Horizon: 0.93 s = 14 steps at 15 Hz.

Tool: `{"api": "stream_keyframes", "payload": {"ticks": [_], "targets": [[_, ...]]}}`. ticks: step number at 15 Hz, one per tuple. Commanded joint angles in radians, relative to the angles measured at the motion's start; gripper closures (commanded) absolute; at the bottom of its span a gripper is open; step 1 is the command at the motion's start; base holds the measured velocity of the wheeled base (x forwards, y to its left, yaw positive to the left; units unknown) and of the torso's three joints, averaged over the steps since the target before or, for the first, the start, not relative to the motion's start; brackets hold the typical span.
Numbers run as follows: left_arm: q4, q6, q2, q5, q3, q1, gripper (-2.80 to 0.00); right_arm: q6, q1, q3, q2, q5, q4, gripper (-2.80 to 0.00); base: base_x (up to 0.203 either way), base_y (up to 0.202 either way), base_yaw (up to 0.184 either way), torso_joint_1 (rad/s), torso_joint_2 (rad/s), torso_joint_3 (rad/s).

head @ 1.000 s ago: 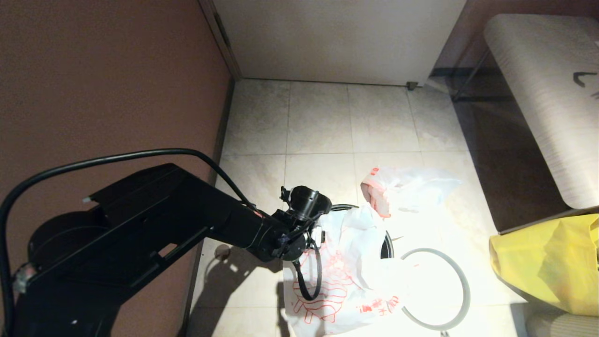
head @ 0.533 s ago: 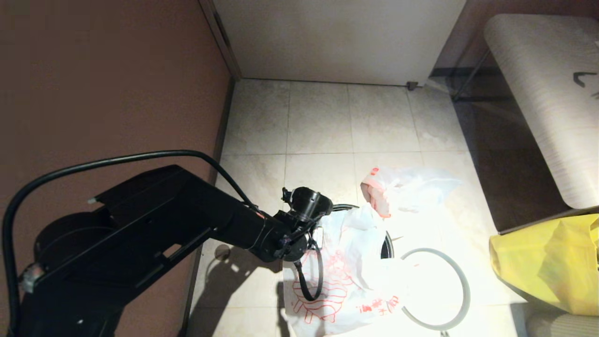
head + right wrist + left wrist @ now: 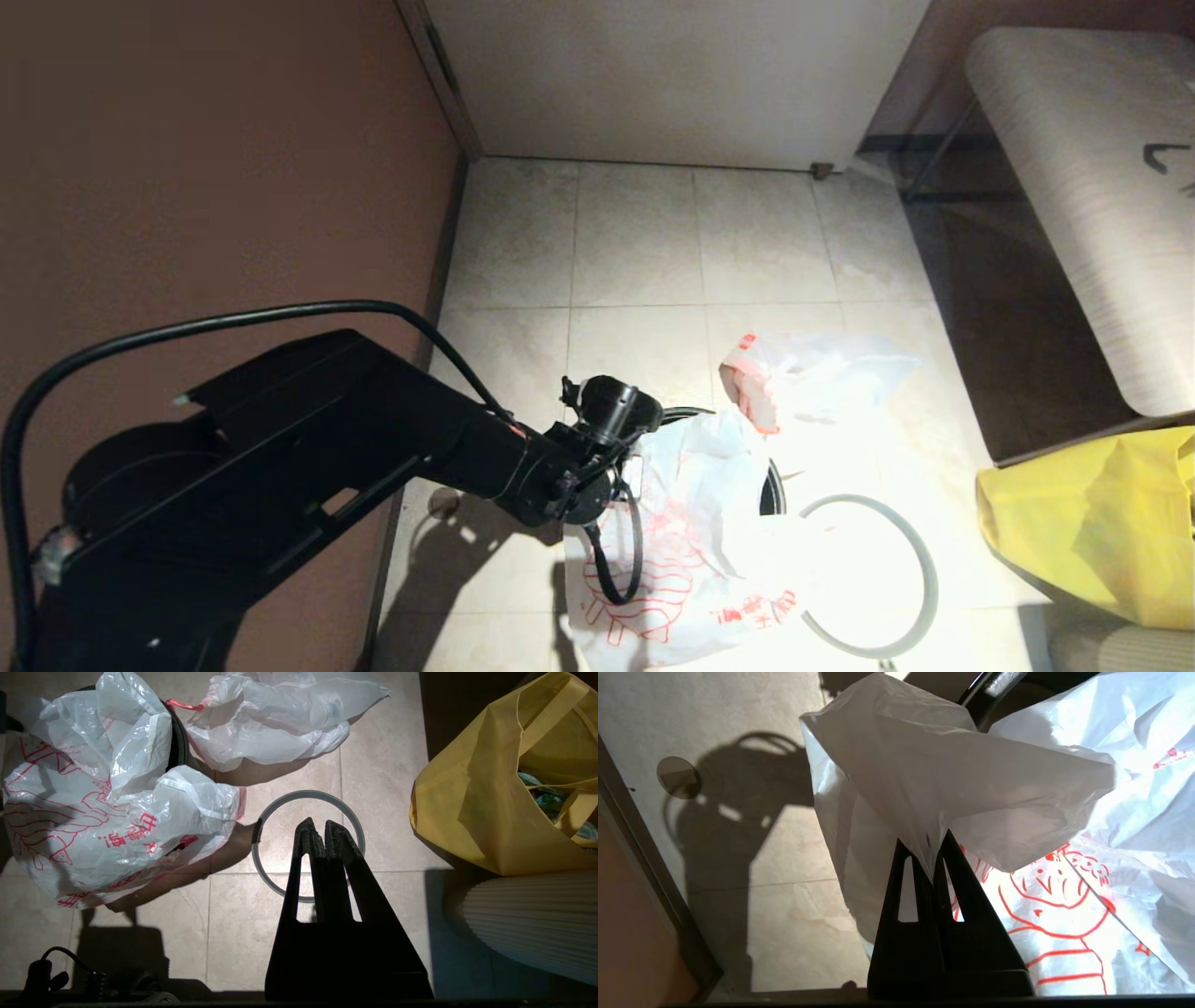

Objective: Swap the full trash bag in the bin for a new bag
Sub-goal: Put the new garbage bag on the trash can

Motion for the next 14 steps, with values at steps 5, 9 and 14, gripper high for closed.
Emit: {"api": "stream_keyframes", "payload": {"ticks": [5,9,14], "targets": [[-0.034,0.001,-0.128,0.004,0.110,-0.141,0.00,0.000,0.000,0.000,0.001,0.000,0.000,0.00,0.000,0.000,0.000,0.000,0.00,0.000],[0.039,0.042,0.024,0.002,0.018,-0.209,0.00,0.000,0.000,0.000,0.001,0.000,0.000,0.00,0.000,0.000,0.000,0.000,0.00,0.000],[0.177,0.100,0.261,0.002,-0.291,-0.199,0.00,0.000,0.000,0.000,0.001,0.000,0.000,0.00,0.000,0.000,0.000,0.000,0.00,0.000]]}}
